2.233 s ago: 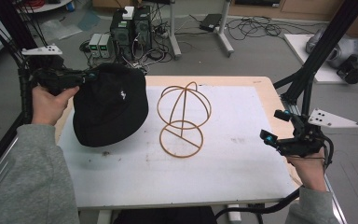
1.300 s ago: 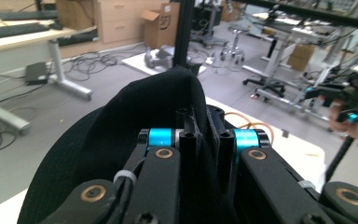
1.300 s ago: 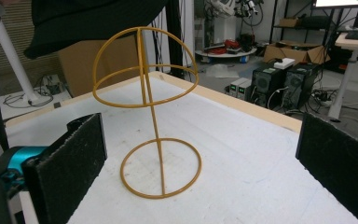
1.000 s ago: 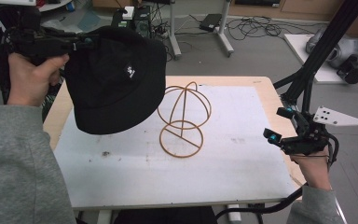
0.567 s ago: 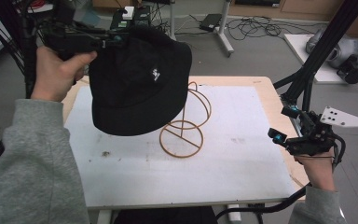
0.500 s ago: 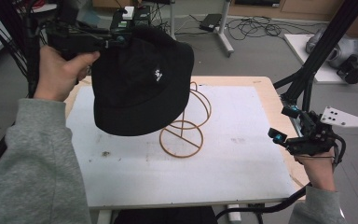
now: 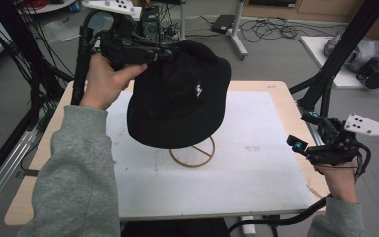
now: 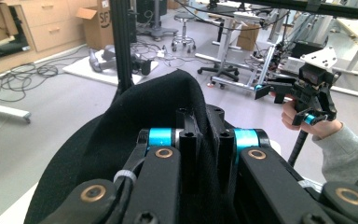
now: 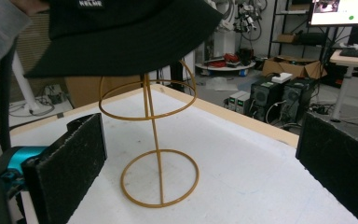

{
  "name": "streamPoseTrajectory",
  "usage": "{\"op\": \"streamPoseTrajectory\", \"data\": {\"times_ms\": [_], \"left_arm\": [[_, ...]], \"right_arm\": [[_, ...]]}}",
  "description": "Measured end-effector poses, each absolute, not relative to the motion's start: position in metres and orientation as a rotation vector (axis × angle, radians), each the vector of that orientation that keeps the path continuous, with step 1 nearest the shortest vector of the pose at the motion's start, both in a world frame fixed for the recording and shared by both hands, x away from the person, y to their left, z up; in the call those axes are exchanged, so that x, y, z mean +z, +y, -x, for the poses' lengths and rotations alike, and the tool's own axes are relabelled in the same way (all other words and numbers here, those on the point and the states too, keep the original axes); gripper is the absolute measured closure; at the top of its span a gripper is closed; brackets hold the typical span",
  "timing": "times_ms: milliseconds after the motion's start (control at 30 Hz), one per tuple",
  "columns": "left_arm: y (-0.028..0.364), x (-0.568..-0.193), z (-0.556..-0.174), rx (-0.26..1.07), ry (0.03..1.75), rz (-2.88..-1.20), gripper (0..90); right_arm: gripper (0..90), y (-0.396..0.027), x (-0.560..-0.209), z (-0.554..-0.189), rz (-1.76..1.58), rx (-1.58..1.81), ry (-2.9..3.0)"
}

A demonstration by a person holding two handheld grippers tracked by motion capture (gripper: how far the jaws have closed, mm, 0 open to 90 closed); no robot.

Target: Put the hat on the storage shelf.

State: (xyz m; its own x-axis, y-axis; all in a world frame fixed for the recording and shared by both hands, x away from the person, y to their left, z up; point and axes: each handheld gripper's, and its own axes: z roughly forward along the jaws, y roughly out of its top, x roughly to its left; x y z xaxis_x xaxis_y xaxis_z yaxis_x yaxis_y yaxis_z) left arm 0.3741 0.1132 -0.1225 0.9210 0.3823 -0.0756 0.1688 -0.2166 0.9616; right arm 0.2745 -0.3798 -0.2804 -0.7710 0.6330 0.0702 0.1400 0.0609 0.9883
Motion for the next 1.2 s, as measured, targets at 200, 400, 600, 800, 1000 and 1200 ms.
{"op": "streamPoseTrajectory", "data": {"times_ms": [200, 400, 600, 800, 1000, 1200], "left_arm": [[0.096, -0.141, -0.381, 0.184, 0.418, -1.815, 85.0], [0.082, -0.160, -0.387, 0.183, 0.429, -1.859, 84.9], [0.069, -0.174, -0.391, 0.156, 0.422, -1.879, 84.9], [0.062, -0.182, -0.393, 0.148, 0.421, -1.895, 84.9], [0.055, -0.193, -0.394, 0.140, 0.416, -1.918, 84.9], [0.052, -0.204, -0.397, 0.119, 0.420, -1.922, 84.7]], "right_arm": [[0.9, -0.379, -0.282, -0.274, -0.777, 1.749, 1.976], [0.9, -0.380, -0.282, -0.273, -0.777, 1.750, 1.968], [0.9, -0.380, -0.284, -0.273, -0.784, 1.742, 1.978], [0.9, -0.378, -0.283, -0.273, -0.783, 1.738, 1.982], [0.9, -0.378, -0.284, -0.273, -0.789, 1.736, 1.989], [0.9, -0.377, -0.283, -0.272, -0.782, 1.736, 1.988]]}}
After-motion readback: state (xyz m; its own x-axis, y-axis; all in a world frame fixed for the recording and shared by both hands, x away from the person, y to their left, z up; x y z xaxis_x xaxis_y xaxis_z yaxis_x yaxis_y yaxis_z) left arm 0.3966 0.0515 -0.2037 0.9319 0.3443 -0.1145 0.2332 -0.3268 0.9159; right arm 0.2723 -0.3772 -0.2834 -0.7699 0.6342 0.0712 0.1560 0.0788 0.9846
